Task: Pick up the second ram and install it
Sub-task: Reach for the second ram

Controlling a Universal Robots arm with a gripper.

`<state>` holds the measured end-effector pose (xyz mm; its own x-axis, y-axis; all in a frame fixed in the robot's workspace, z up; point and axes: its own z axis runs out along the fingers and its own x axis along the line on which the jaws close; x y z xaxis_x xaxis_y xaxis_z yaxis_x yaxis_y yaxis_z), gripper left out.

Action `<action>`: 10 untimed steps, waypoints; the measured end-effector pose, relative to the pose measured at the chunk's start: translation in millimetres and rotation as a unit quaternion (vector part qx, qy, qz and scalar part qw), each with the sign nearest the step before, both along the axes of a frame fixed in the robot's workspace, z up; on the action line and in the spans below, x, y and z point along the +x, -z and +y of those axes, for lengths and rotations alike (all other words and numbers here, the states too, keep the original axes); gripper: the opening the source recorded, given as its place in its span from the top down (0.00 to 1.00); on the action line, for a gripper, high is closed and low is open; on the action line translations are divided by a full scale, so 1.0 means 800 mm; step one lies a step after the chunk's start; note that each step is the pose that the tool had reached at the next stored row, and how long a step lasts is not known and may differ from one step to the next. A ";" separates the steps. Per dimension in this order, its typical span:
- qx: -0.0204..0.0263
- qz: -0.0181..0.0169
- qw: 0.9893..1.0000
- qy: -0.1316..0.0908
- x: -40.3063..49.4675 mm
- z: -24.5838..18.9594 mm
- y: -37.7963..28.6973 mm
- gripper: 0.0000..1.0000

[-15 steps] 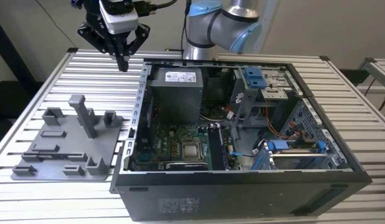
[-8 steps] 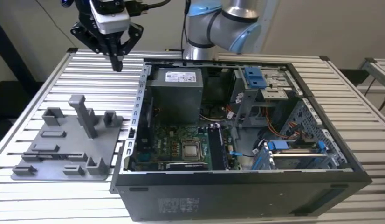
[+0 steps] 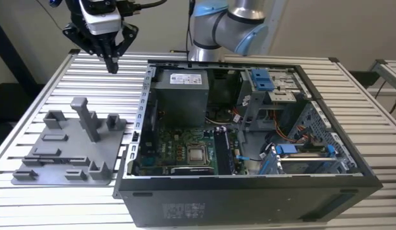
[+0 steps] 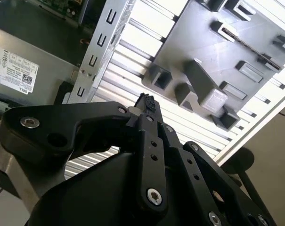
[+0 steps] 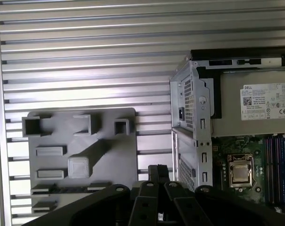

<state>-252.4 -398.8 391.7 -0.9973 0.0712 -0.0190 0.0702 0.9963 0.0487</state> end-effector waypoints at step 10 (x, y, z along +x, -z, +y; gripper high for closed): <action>0.000 0.000 1.000 0.000 -0.026 0.0000 0.0005 0.89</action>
<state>-273.0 -398.8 391.4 -0.9973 0.0712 -0.0190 0.0702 0.9963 0.0487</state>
